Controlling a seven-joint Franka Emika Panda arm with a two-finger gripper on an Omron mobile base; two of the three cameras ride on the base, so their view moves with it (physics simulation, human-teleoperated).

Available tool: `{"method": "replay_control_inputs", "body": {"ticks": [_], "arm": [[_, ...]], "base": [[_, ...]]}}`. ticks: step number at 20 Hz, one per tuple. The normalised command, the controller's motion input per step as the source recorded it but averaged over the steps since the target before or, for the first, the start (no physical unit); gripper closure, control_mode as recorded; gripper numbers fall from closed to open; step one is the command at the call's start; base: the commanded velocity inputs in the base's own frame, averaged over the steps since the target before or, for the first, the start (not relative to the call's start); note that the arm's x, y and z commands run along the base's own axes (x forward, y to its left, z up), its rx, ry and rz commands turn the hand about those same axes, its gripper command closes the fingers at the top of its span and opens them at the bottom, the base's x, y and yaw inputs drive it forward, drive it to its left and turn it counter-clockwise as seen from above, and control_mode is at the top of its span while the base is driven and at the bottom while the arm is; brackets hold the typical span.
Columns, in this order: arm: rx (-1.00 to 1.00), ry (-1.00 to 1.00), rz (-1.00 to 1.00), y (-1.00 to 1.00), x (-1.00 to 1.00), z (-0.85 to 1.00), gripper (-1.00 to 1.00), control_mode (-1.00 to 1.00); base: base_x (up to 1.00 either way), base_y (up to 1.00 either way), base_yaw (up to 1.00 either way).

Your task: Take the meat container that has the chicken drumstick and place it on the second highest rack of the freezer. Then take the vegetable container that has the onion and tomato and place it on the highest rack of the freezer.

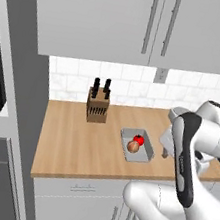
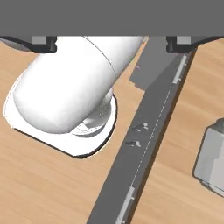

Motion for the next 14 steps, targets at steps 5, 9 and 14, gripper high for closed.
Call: {"method": "replay_control_inputs", "body": {"ticks": [5,9,14], "arm": [[0.00,0.00,0.05,-0.02,0.92,-0.05,-1.00,-1.00],[0.00,0.03,0.00,-0.15,0.96,-0.07,-1.00,-1.00],[0.00,0.11,0.00,-0.12,0.13,-0.50,-1.00,-1.00]], "base": [[0.00,0.00,0.00],[0.00,0.00,0.00],[0.00,0.00,0.00]]}}
